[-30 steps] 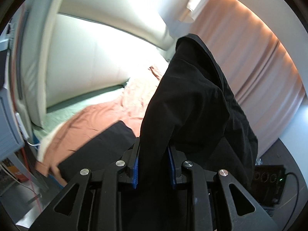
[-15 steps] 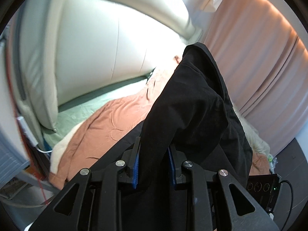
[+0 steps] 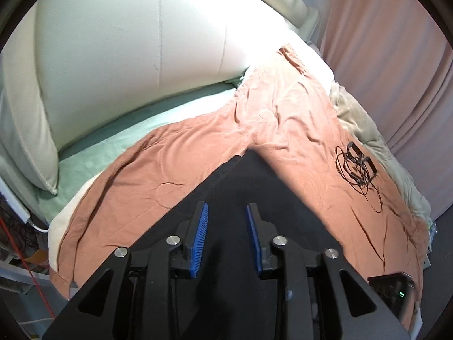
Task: Fold large clothes
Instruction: 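Lower the shirt bundle onto the duvet and open both grippers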
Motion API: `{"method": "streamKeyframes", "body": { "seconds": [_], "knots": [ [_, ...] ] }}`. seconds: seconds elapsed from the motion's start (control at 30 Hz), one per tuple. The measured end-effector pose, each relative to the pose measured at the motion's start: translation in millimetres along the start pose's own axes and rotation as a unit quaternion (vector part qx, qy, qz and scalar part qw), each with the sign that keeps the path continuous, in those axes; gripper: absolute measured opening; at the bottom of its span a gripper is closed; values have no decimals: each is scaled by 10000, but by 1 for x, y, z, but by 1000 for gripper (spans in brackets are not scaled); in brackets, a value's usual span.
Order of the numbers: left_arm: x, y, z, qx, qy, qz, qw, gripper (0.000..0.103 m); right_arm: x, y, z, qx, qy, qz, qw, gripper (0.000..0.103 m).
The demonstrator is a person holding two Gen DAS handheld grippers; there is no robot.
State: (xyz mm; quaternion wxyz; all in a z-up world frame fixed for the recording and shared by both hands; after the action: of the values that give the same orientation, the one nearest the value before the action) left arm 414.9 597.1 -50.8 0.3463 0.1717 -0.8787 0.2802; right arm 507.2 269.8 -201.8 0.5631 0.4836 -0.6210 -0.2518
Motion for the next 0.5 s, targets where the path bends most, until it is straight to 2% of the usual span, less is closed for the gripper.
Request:
{"method": "streamKeyframes", "body": {
  "seconds": [0.03, 0.13, 0.37, 0.5],
  "knots": [
    [2, 3, 4, 6, 38, -2, 10000, 30, -1, -16, 0, -158, 33, 195, 9997, 31],
    [12, 27, 27, 135, 72, -8, 9999, 30, 7, -38, 1, -369, 49, 340, 9987, 47],
    [43, 66, 80, 508, -92, -117, 9986, 30, 27, -47, 13, -395, 4, 506, 9979, 48],
    [55, 69, 112, 503, -31, -208, 9985, 30, 39, -45, 17, -216, -27, 874, 9959, 48]
  ]
}}
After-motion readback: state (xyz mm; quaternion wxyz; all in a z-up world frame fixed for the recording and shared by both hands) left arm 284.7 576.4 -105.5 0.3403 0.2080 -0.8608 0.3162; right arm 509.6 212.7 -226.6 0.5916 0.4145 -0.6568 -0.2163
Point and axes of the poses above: each gripper's, at about its wrist camera, not at the fingertips, and x roughly against the way its jaws point, y to its left, z to its underside, the point moved 8 cm from there along -x, roughly the way its jaws point, and after that the axes turned 3 degrees about z, right-handed, at the moved point
